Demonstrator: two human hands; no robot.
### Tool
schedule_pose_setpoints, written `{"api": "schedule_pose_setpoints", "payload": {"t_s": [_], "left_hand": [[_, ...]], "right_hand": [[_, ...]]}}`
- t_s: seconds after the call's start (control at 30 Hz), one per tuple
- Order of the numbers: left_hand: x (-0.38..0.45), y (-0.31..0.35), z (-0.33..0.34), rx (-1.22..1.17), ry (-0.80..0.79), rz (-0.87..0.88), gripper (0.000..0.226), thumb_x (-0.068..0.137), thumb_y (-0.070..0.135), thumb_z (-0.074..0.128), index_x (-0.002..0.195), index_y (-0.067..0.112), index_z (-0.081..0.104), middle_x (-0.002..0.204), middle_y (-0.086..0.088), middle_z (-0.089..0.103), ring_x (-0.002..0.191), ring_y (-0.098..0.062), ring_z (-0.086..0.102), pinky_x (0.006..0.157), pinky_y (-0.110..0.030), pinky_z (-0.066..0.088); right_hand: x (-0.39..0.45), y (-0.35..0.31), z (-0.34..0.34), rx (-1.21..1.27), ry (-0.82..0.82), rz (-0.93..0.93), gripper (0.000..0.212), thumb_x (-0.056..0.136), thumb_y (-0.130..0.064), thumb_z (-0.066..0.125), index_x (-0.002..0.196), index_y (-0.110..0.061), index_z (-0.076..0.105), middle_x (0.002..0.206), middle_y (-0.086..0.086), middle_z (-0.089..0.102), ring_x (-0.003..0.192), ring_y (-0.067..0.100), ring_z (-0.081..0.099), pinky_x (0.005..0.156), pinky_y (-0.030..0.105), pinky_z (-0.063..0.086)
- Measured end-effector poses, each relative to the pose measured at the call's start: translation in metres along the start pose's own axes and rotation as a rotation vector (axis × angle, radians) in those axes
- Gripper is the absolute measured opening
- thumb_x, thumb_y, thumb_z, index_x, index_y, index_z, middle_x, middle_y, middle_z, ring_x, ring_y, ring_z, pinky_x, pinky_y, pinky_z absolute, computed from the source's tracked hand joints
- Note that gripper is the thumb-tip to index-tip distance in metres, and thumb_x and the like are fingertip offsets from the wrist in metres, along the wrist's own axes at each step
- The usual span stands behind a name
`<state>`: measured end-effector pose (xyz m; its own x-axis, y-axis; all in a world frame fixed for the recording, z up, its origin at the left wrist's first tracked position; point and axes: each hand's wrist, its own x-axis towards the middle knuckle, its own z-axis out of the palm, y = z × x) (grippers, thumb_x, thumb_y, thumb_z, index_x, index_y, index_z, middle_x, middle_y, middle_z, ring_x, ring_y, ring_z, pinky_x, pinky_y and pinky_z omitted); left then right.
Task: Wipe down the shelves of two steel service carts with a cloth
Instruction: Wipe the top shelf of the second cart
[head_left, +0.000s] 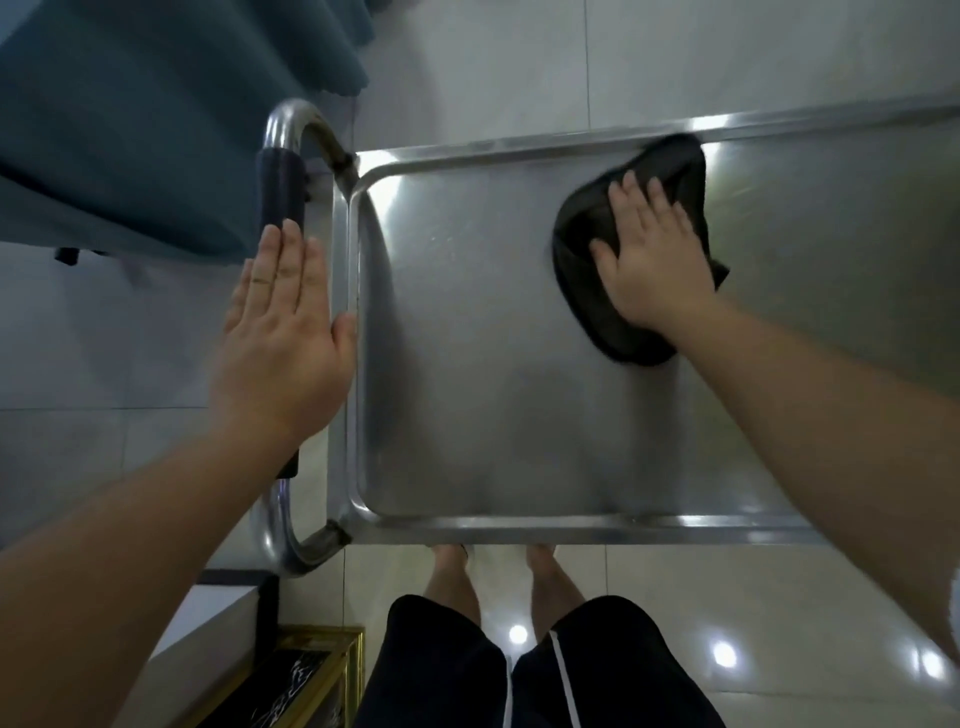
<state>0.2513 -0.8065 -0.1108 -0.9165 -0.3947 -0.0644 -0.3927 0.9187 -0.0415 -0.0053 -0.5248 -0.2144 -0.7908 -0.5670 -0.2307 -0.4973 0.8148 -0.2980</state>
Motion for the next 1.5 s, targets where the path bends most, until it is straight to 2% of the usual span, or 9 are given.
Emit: {"api": "schedule_pose_setpoints", "payload": {"t_s": [0.13, 0.3, 0.57, 0.83, 0.97, 1.13, 1.3, 1.4, 1.5], "left_hand": [[0.0, -0.002, 0.0, 0.009, -0.006, -0.004, 0.071, 0.113, 0.046, 0.026, 0.169, 0.009, 0.004, 0.178, -0.009, -0.005, 0.163, -0.017, -0.014, 0.129, -0.033, -0.013], [0.0, -0.003, 0.003, 0.029, 0.01, 0.01, 0.078, 0.109, 0.054, 0.024, 0.169, 0.007, 0.006, 0.178, -0.013, -0.001, 0.164, -0.021, -0.009, 0.126, -0.027, -0.02], [0.0, -0.005, 0.004, 0.016, 0.026, 0.031, 0.076, 0.109, 0.051, 0.026, 0.169, 0.007, 0.009, 0.177, -0.013, 0.002, 0.164, -0.02, -0.008, 0.128, -0.028, -0.017], [0.0, -0.002, 0.003, 0.02, 0.039, 0.028, 0.075, 0.109, 0.05, 0.027, 0.168, 0.006, 0.011, 0.177, -0.014, 0.002, 0.162, -0.017, -0.013, 0.128, -0.029, -0.016], [0.0, -0.003, 0.002, 0.011, 0.031, 0.026, 0.073, 0.11, 0.049, 0.024, 0.169, 0.009, 0.008, 0.178, -0.012, 0.0, 0.162, -0.015, -0.016, 0.127, -0.028, -0.018], [0.001, -0.004, 0.004, -0.017, 0.045, 0.03, 0.069, 0.111, 0.043, 0.026, 0.169, 0.009, 0.008, 0.178, -0.013, 0.002, 0.163, -0.017, -0.013, 0.128, -0.03, -0.016], [-0.001, -0.003, 0.003, -0.05, 0.021, 0.025, 0.068, 0.112, 0.041, 0.025, 0.169, 0.009, 0.006, 0.177, -0.012, -0.001, 0.164, -0.021, -0.009, 0.131, -0.04, -0.005], [-0.001, -0.002, -0.001, -0.087, -0.009, 0.024, 0.069, 0.112, 0.042, 0.023, 0.169, 0.009, 0.002, 0.178, -0.011, -0.005, 0.163, -0.021, -0.012, 0.131, -0.043, -0.004], [-0.001, -0.002, -0.003, -0.111, -0.022, 0.018, 0.069, 0.113, 0.042, 0.022, 0.169, 0.009, -0.001, 0.178, -0.01, -0.007, 0.163, -0.021, -0.013, 0.132, -0.042, -0.005]], "right_hand": [[-0.127, 0.015, 0.022, -0.008, 0.036, -0.053, 0.07, 0.106, -0.045, 0.04, 0.166, -0.013, 0.026, 0.174, 0.006, 0.021, 0.161, 0.03, 0.017, 0.129, 0.05, 0.018], [-0.259, 0.049, 0.045, -0.082, -0.114, -0.093, 0.069, 0.109, -0.057, 0.024, 0.168, -0.02, 0.022, 0.176, -0.003, 0.015, 0.162, 0.022, 0.012, 0.127, 0.052, 0.023], [-0.117, 0.061, 0.007, -0.041, 0.001, -0.058, 0.073, 0.101, -0.051, 0.036, 0.163, -0.013, 0.035, 0.171, 0.007, 0.029, 0.159, 0.032, 0.025, 0.126, 0.054, 0.024], [0.061, 0.072, -0.042, 0.01, -0.065, 0.19, 0.074, 0.108, -0.056, 0.025, 0.169, -0.02, 0.004, 0.177, -0.001, -0.002, 0.163, 0.024, -0.005, 0.131, 0.049, 0.002], [0.031, 0.063, -0.036, 0.049, -0.003, 0.162, 0.076, 0.105, -0.055, 0.029, 0.169, -0.017, 0.012, 0.177, 0.002, 0.008, 0.163, 0.026, 0.004, 0.131, 0.048, 0.005], [-0.112, 0.065, 0.003, 0.053, 0.083, 0.079, 0.07, 0.103, -0.05, 0.038, 0.165, -0.021, 0.026, 0.173, 0.003, 0.026, 0.161, 0.026, 0.018, 0.129, 0.05, 0.018], [-0.229, 0.063, 0.038, 0.016, 0.064, 0.321, 0.074, 0.102, -0.053, 0.033, 0.167, -0.023, 0.017, 0.175, 0.001, 0.019, 0.162, 0.021, 0.009, 0.128, 0.056, 0.019], [-0.236, -0.008, 0.064, 0.038, 0.126, 0.487, 0.081, 0.097, -0.045, 0.042, 0.166, -0.008, 0.021, 0.173, 0.013, 0.022, 0.16, 0.036, 0.018, 0.127, 0.058, 0.019], [-0.224, -0.111, 0.099, 0.04, 0.116, 0.401, 0.085, 0.094, -0.046, 0.045, 0.165, -0.006, 0.023, 0.174, 0.013, 0.019, 0.161, 0.036, 0.015, 0.128, 0.055, 0.015]]}}
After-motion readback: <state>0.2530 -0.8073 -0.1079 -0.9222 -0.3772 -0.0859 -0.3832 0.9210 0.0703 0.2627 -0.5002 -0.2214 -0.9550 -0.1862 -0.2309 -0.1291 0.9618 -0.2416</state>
